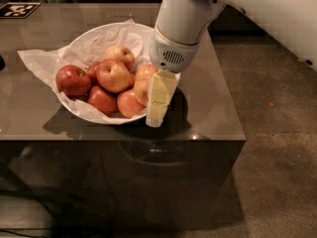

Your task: Pick apple from white bowl

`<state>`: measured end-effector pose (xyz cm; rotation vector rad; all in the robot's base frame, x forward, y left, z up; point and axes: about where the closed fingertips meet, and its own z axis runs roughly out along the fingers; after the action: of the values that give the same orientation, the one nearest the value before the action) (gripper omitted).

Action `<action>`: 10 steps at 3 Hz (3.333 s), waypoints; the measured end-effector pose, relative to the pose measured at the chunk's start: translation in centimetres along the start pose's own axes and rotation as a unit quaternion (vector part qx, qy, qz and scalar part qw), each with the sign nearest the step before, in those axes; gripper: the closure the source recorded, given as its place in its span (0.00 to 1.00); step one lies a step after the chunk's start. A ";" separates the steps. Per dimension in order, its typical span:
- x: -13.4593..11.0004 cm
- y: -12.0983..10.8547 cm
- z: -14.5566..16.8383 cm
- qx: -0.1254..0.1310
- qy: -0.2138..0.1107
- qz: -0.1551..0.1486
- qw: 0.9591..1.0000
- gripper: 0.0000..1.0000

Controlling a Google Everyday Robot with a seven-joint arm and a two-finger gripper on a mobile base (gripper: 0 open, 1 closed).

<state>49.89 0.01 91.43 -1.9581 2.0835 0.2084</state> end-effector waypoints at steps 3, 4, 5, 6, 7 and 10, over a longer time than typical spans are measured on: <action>0.0 0.0 0.0 0.000 0.000 0.000 1.000 0.65; 0.0 0.0 0.0 0.000 0.000 0.000 1.000 0.89; 0.0 0.0 0.0 0.001 0.000 0.000 1.000 1.00; -0.5 1.0 -2.7 0.034 -0.006 -0.008 0.999 1.00; -1.1 1.6 -5.1 0.058 -0.007 -0.016 0.998 1.00; -4.7 0.7 -10.5 0.097 0.012 -0.043 0.994 1.00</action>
Offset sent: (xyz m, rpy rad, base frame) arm 0.0000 0.0000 0.0000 0.0000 0.0000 0.0000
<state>48.32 1.49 102.78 -1.9355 1.9486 -0.0346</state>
